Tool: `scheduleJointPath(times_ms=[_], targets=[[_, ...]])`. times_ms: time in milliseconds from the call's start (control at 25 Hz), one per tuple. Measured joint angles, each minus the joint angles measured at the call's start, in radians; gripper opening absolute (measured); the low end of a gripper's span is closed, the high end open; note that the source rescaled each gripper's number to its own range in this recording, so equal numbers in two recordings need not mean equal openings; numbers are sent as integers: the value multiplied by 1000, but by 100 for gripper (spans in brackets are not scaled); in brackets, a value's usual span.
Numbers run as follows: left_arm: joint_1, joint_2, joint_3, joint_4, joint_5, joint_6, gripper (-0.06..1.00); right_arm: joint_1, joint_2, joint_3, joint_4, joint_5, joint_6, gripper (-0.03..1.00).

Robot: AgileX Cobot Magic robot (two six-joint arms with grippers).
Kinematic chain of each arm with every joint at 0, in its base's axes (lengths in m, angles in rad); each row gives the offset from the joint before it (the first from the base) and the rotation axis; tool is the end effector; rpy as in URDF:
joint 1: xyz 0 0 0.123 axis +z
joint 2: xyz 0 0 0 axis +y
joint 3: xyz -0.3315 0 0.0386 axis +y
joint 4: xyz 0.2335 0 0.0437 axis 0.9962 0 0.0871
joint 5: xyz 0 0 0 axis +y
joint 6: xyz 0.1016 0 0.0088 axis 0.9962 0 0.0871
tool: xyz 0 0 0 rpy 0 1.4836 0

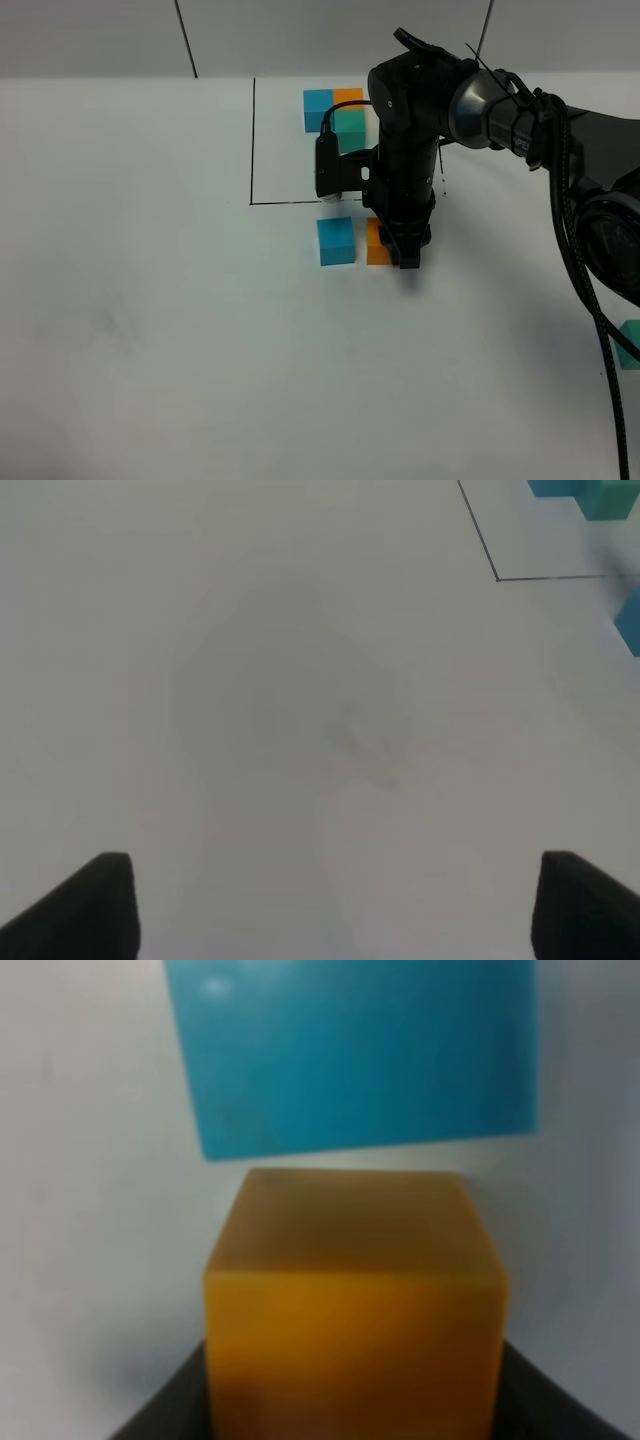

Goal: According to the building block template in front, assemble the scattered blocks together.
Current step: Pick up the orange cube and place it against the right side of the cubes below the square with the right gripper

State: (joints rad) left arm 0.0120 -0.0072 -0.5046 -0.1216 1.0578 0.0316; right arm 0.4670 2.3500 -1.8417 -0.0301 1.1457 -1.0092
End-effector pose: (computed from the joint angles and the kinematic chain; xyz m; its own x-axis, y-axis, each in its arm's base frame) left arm -0.0584 -0.0115 0.2670 -0.4422 -0.0334 -0.8963 0.0705 0.9949 -0.0719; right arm 0.4352 0.2163 0.1543 -0.0823 -0.9964 0.0212 -0.9965 0.0819 -0.0179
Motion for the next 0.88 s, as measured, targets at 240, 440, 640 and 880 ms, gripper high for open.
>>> scheduleJointPath(times_ms=[240,440,640,880], targets=[[0,0,0,0,0,0,71,0,0,0,4,-2,-1,1],[0,0,0,0,0,0,71,-3,0,0,19,-9,-1,1],[0,0,0,0,0,0,71,-3,0,0,21,-11,-1,1],[0,0,0,0,0,0,71,-3,0,0,21,-12,-1,1]])
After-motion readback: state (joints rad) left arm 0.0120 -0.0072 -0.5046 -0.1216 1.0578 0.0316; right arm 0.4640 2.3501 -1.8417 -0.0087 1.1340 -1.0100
